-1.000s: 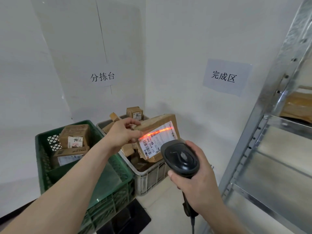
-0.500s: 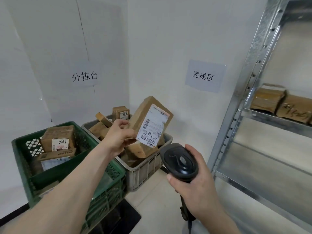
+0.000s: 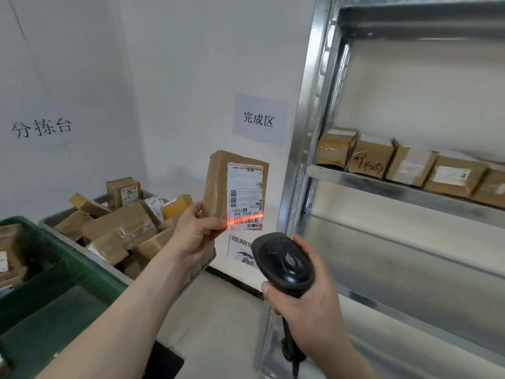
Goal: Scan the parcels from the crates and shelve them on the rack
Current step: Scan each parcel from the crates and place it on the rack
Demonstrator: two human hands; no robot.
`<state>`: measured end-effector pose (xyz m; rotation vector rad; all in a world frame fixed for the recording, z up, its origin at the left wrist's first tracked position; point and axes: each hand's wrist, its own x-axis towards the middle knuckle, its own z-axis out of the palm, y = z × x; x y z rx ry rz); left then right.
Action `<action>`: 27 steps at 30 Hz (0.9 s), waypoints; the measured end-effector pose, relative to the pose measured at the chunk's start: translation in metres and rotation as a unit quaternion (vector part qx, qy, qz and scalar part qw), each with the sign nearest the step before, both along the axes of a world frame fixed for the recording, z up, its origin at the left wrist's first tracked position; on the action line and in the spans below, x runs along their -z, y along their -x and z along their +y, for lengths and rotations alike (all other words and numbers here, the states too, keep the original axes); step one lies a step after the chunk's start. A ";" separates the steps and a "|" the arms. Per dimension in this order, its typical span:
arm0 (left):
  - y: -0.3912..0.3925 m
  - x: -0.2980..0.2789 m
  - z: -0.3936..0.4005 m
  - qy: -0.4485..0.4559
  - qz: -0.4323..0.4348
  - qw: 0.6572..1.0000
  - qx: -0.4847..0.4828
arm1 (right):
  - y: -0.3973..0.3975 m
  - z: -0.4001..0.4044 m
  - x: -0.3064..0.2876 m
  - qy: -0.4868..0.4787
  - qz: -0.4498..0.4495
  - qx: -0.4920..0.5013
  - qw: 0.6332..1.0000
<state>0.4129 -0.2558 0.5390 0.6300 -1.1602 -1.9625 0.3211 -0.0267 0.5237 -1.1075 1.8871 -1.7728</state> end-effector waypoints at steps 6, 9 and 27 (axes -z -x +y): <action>0.064 -0.010 0.045 0.020 0.010 1.000 0.016 | 0.052 0.049 -0.002 0.003 -0.028 0.025 0.999; 0.095 -0.012 0.066 0.034 0.000 0.999 0.021 | 0.079 0.074 -0.004 0.022 -0.038 0.022 0.999; 0.229 -0.036 0.207 0.078 0.004 0.987 0.139 | 0.216 0.195 -0.018 0.101 -0.025 0.173 0.979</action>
